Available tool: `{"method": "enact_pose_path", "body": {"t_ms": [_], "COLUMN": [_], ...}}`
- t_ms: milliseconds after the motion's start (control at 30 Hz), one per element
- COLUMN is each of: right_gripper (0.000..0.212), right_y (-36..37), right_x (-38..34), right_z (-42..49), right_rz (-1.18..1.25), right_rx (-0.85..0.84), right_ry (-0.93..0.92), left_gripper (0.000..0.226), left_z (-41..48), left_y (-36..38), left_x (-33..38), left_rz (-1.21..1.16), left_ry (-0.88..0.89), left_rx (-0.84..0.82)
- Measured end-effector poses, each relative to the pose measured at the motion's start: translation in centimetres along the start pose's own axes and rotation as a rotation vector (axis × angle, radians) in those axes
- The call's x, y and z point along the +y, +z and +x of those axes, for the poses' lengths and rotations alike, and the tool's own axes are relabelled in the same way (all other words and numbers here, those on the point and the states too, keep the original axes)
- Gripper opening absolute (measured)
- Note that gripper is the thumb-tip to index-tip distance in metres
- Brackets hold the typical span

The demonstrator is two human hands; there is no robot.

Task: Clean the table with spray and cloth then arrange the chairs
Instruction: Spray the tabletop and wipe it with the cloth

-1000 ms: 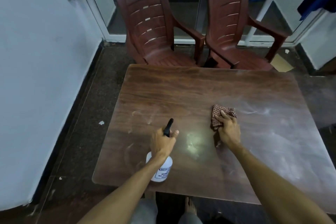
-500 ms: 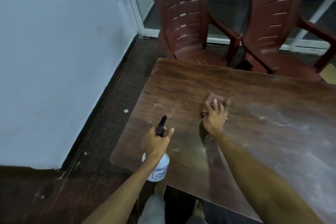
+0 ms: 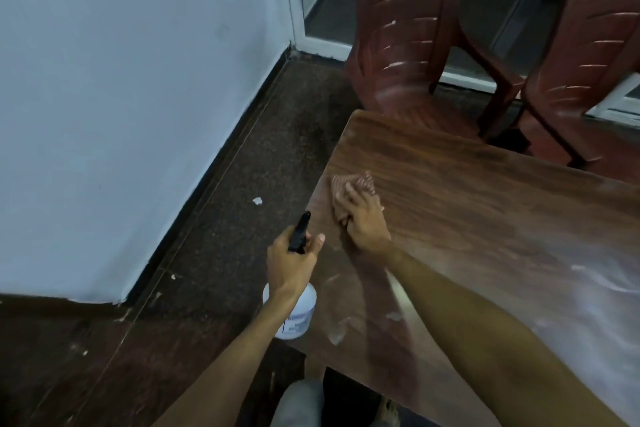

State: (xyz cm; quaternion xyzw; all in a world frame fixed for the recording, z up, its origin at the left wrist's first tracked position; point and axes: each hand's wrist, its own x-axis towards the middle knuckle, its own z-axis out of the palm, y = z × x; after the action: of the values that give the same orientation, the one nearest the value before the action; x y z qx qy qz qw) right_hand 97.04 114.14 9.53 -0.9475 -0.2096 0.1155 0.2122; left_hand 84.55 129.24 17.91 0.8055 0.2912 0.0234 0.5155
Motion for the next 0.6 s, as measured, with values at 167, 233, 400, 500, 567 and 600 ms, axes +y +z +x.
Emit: {"method": "enact_pose_path", "body": {"t_ms": [167,233,400,500,567,600], "right_gripper": [0.066,0.07,0.064,0.071,0.073,0.072], "right_y": [2.9,3.0,2.8,4.3,3.0,1.8], "right_x": [-5.3,-4.9,-6.0,-6.3,-2.9,-0.8], "right_z": [1.1,0.3,1.1,-4.8,-8.0,-9.5], "right_rz": [-0.006,-0.071,0.004,-0.058,-0.042,-0.007], "right_rx": [-0.064,-0.091,-0.003,-0.121,-0.043,0.046], "right_ry": [-0.052,-0.173,0.156,-0.114,-0.039,0.12], "left_gripper": [0.02,0.02,0.023,0.023,0.022,0.022], "left_z": [2.6,2.8,2.4,0.8,-0.4,-1.3], "left_y": [-2.5,-3.2,-3.7,-3.4,-2.6,-2.1], "left_x": [-1.2,-1.3,-2.4,-2.4,-2.5,-2.4], "left_rz": [0.021,0.024,0.028,0.061,0.073,0.076], "left_ry": [0.023,0.033,0.028,0.035,0.022,0.019], "left_rx": [0.012,-0.005,-0.023,-0.041,-0.077,-0.097]}}
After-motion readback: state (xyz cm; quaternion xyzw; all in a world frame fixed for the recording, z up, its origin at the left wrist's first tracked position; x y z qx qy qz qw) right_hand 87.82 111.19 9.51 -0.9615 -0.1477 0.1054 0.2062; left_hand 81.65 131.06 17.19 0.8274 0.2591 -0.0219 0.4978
